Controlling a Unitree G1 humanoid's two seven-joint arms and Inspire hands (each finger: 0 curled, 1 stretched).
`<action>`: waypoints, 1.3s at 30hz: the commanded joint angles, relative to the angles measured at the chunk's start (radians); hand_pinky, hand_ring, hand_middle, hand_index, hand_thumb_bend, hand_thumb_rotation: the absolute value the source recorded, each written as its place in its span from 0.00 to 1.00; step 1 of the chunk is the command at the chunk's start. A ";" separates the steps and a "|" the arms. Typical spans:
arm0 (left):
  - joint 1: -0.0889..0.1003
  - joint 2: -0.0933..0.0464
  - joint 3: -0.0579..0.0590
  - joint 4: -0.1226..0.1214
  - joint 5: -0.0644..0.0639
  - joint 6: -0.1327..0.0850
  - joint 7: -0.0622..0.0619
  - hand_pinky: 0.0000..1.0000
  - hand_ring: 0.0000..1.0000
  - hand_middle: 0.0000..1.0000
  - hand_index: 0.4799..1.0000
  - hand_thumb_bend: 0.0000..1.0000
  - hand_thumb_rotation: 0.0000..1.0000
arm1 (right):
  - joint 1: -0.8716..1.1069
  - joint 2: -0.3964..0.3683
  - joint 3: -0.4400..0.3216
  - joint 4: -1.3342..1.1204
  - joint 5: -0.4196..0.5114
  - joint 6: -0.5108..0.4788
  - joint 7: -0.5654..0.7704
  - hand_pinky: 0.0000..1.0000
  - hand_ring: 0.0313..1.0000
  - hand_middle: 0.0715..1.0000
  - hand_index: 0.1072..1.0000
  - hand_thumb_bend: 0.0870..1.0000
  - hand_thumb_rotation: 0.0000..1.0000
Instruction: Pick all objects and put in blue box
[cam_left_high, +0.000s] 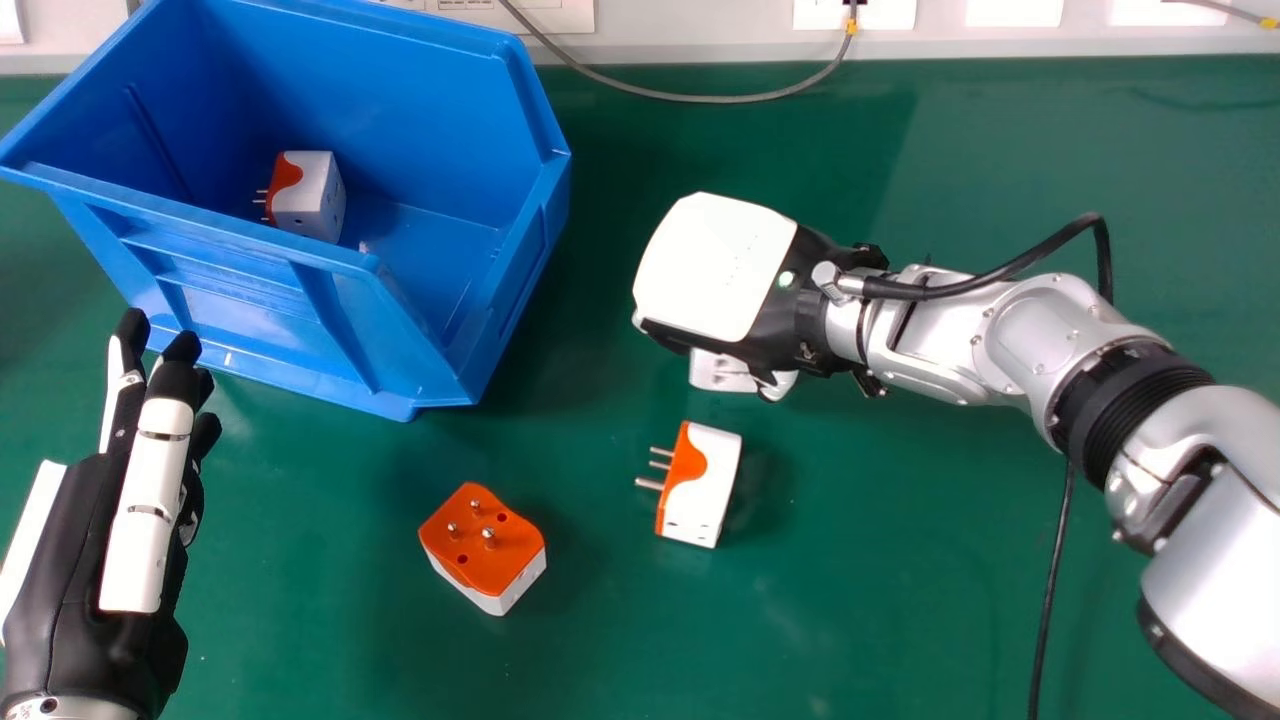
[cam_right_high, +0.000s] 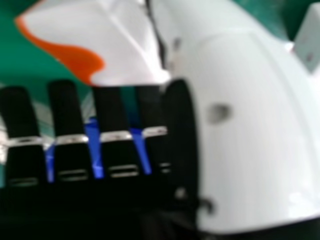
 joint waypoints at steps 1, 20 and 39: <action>0.002 -0.001 0.010 -0.021 -0.006 -0.013 -0.001 1.00 1.00 1.00 1.00 0.49 0.96 | -0.014 -0.001 -0.011 -0.006 0.017 0.013 -0.001 0.28 0.33 0.46 0.47 0.50 0.00; 0.010 -0.001 0.010 -0.030 -0.018 -0.004 -0.004 1.00 1.00 1.00 1.00 0.49 0.96 | -0.016 -0.009 -0.001 -0.003 0.008 0.012 -0.066 0.23 0.30 0.40 0.43 0.48 0.00; 0.011 0.001 0.011 -0.027 -0.020 -0.009 -0.004 1.00 1.00 1.00 1.00 0.49 0.96 | -0.012 -0.019 -0.027 -0.024 0.038 0.018 -0.028 0.34 0.35 0.43 0.44 0.46 0.00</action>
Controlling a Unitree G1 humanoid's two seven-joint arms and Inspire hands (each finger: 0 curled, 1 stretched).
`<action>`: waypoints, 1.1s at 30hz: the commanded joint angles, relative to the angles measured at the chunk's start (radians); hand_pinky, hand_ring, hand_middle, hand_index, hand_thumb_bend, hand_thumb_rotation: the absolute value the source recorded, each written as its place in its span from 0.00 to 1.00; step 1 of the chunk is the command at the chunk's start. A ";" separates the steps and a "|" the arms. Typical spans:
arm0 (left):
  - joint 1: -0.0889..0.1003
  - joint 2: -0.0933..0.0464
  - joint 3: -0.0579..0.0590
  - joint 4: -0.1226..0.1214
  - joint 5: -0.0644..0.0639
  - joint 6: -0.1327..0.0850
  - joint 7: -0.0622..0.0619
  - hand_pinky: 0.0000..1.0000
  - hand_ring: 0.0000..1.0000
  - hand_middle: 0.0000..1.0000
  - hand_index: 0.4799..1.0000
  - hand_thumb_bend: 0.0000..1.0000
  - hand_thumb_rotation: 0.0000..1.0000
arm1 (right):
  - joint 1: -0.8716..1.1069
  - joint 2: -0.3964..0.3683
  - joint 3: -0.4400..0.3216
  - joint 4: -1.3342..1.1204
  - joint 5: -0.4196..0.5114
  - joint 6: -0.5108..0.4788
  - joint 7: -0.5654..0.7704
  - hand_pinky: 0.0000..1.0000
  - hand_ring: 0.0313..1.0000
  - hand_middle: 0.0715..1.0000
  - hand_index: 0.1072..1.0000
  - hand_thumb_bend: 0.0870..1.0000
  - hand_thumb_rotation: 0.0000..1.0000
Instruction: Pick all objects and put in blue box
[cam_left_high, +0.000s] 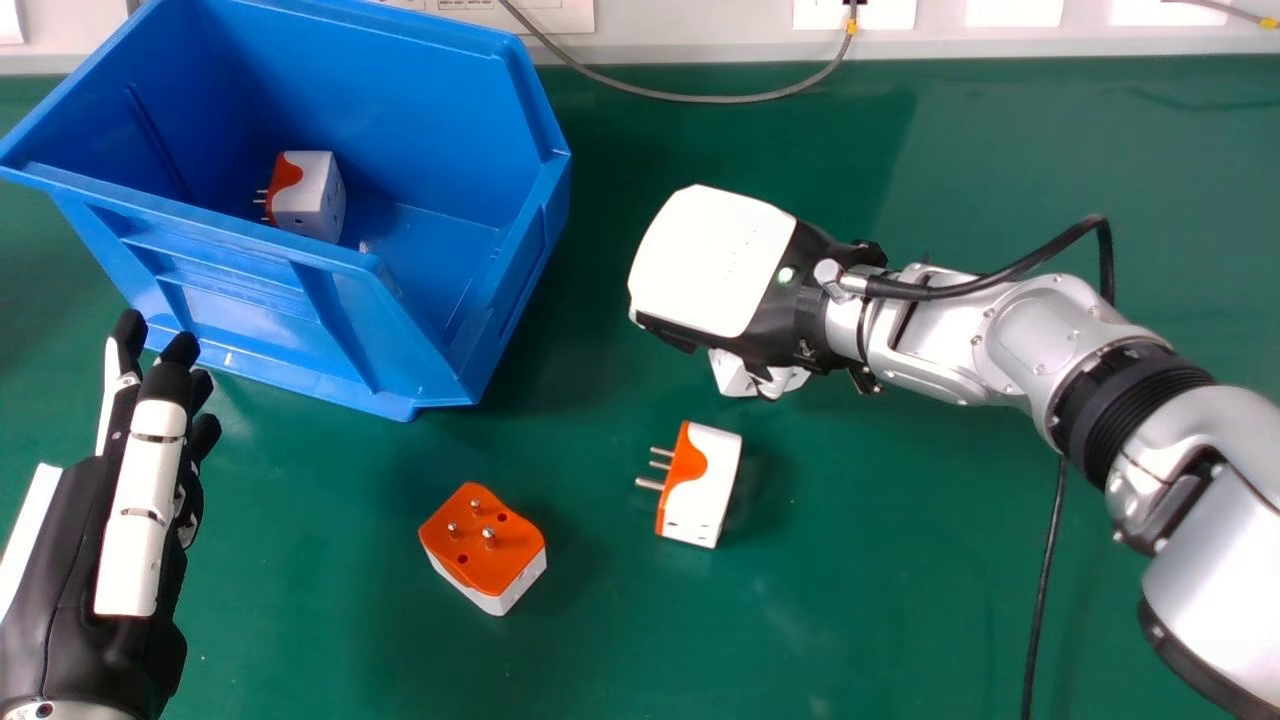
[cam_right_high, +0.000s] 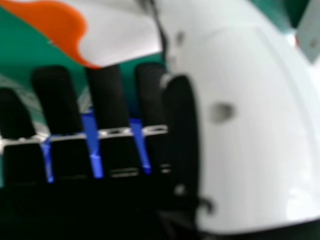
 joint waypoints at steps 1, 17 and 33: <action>0.003 0.001 0.009 -0.023 0.001 -0.009 0.001 1.00 1.00 1.00 1.00 0.49 0.96 | -0.011 -0.015 -0.029 -0.021 0.035 0.015 0.008 0.34 0.35 0.43 0.44 0.46 0.00; 0.003 0.006 0.010 -0.029 -0.003 -0.001 -0.006 1.00 1.00 1.00 1.00 0.50 0.96 | 0.057 -0.087 -0.206 -0.246 0.195 0.037 0.167 0.40 0.43 0.44 0.37 0.45 0.00; -0.013 0.011 0.015 -0.013 0.003 0.002 -0.008 1.00 1.00 1.00 1.00 0.51 0.96 | 0.102 -0.126 -0.258 -0.336 0.201 0.026 0.188 0.38 0.43 0.44 0.35 0.45 0.00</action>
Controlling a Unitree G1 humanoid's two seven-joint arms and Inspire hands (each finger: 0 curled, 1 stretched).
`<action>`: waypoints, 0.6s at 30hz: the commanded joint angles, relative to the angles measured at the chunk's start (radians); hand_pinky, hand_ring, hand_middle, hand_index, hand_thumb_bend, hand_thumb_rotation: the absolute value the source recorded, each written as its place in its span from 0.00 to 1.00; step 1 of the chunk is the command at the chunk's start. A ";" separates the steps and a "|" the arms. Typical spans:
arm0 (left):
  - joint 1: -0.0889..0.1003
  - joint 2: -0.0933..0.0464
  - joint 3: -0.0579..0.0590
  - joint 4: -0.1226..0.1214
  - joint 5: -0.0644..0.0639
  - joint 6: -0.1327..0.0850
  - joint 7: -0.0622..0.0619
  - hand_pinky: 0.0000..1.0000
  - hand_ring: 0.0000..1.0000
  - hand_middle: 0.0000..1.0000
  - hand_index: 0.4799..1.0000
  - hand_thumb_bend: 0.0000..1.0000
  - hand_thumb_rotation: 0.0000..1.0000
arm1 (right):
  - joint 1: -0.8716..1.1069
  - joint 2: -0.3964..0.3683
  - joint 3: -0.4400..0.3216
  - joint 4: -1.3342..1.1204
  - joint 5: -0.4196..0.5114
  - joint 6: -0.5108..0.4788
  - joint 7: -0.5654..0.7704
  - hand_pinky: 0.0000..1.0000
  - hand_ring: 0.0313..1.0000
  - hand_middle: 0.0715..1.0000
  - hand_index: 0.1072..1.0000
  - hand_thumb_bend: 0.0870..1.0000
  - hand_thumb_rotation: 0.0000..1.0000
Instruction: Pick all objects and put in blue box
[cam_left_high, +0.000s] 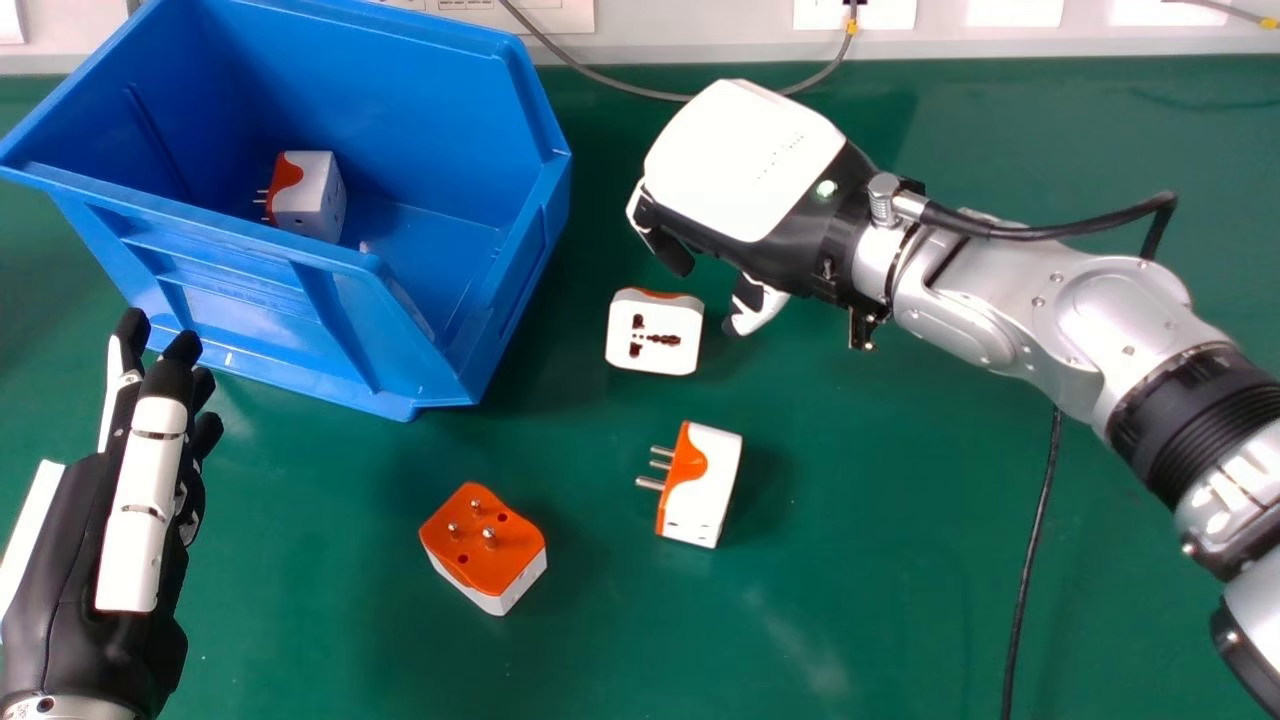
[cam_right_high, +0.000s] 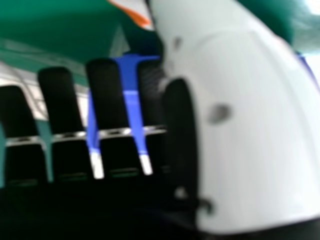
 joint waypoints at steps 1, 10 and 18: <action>-0.001 0.008 0.011 -0.019 0.002 -0.010 -0.002 1.00 1.00 1.00 1.00 0.51 0.96 | -0.008 -0.011 -0.025 -0.017 0.020 -0.005 -0.005 0.38 0.43 0.44 0.35 0.45 0.00; -0.003 0.006 0.009 -0.016 0.000 -0.009 -0.005 1.00 1.00 1.00 1.00 0.50 0.96 | -0.016 -0.002 -0.042 0.006 0.044 -0.028 0.001 0.37 0.43 0.46 0.36 0.45 0.00; 0.000 0.005 0.005 -0.034 0.004 0.003 0.002 1.00 1.00 1.00 1.00 0.51 0.96 | -0.027 -0.024 -0.022 -0.022 -0.005 -0.034 0.036 0.40 0.58 0.60 0.51 0.42 0.00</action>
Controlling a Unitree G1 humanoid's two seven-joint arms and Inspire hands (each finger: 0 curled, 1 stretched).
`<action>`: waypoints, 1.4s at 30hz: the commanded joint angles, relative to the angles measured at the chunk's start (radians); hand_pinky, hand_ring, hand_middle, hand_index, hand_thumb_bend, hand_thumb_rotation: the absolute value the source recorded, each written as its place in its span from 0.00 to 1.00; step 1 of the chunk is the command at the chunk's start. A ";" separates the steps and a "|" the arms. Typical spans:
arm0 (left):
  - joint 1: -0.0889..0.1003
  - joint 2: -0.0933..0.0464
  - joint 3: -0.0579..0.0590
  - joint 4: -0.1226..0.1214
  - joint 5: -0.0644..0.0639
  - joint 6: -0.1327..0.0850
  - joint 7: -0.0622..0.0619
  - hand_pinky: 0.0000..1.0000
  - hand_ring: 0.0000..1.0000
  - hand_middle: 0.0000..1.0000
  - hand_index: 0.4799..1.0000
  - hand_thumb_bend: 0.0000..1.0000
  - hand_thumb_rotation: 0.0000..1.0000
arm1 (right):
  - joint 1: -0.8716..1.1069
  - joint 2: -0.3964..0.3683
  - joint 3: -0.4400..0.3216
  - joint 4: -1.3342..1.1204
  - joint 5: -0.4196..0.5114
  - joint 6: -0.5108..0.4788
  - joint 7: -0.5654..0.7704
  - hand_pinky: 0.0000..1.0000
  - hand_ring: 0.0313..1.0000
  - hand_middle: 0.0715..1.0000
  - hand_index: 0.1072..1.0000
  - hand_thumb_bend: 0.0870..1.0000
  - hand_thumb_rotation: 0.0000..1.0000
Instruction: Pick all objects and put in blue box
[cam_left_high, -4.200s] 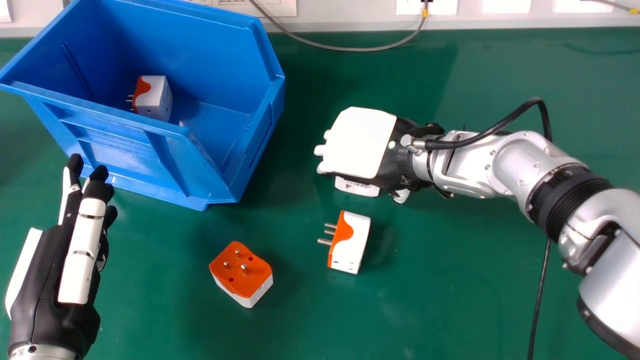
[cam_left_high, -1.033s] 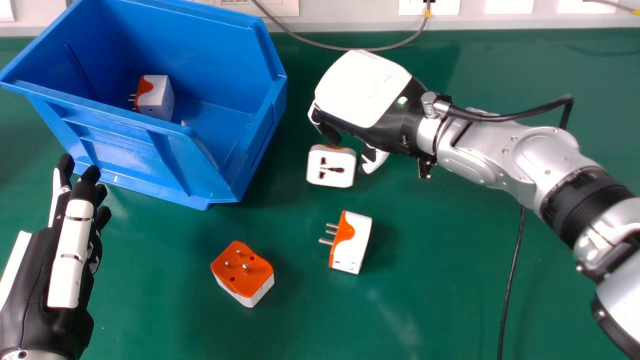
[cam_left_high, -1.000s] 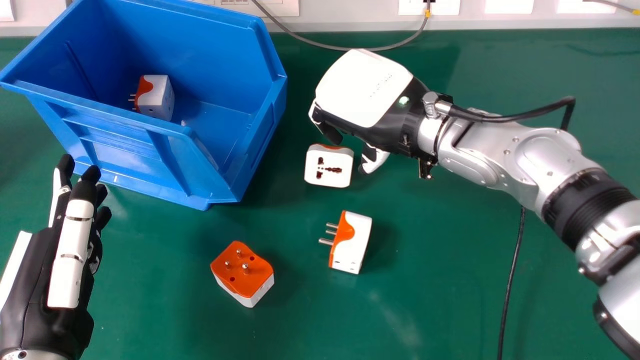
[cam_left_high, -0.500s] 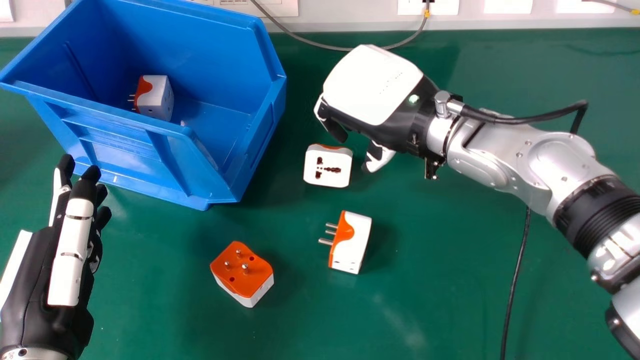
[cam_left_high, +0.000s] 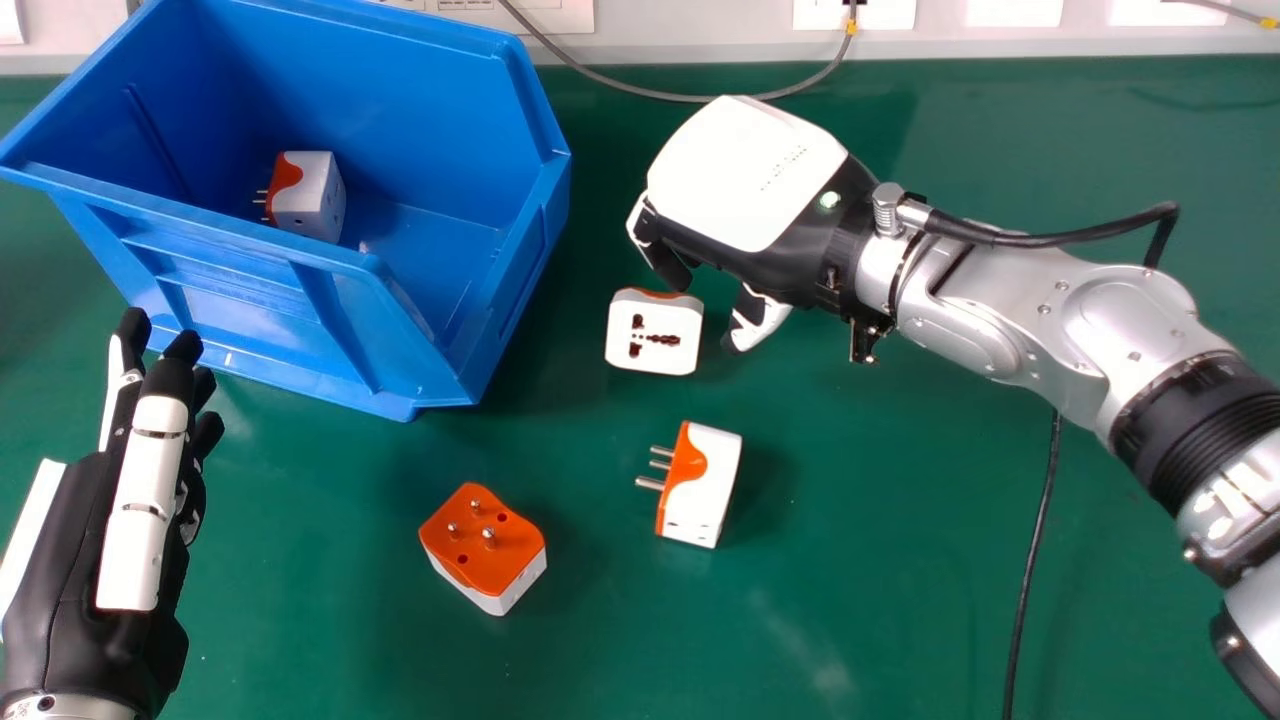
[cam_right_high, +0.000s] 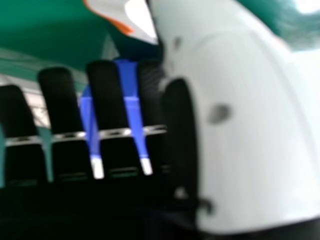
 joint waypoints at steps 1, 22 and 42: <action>0.002 0.006 0.006 -0.027 0.003 -0.006 0.000 1.00 1.00 1.00 1.00 0.51 0.96 | -0.038 -0.023 0.004 -0.023 -0.019 -0.001 0.003 0.41 0.63 0.65 0.56 0.41 0.00; -0.006 0.006 0.004 -0.021 0.012 -0.003 0.005 1.00 1.00 1.00 1.00 0.49 0.95 | -0.096 -0.024 0.072 -0.005 -0.155 0.001 -0.024 0.65 0.99 0.99 0.98 0.32 0.00; -0.012 0.004 0.011 -0.011 0.005 -0.010 0.000 1.00 1.00 1.00 1.00 0.50 0.94 | -0.094 0.045 0.115 0.085 -0.170 -0.004 -0.076 0.89 1.00 1.00 0.98 0.36 0.00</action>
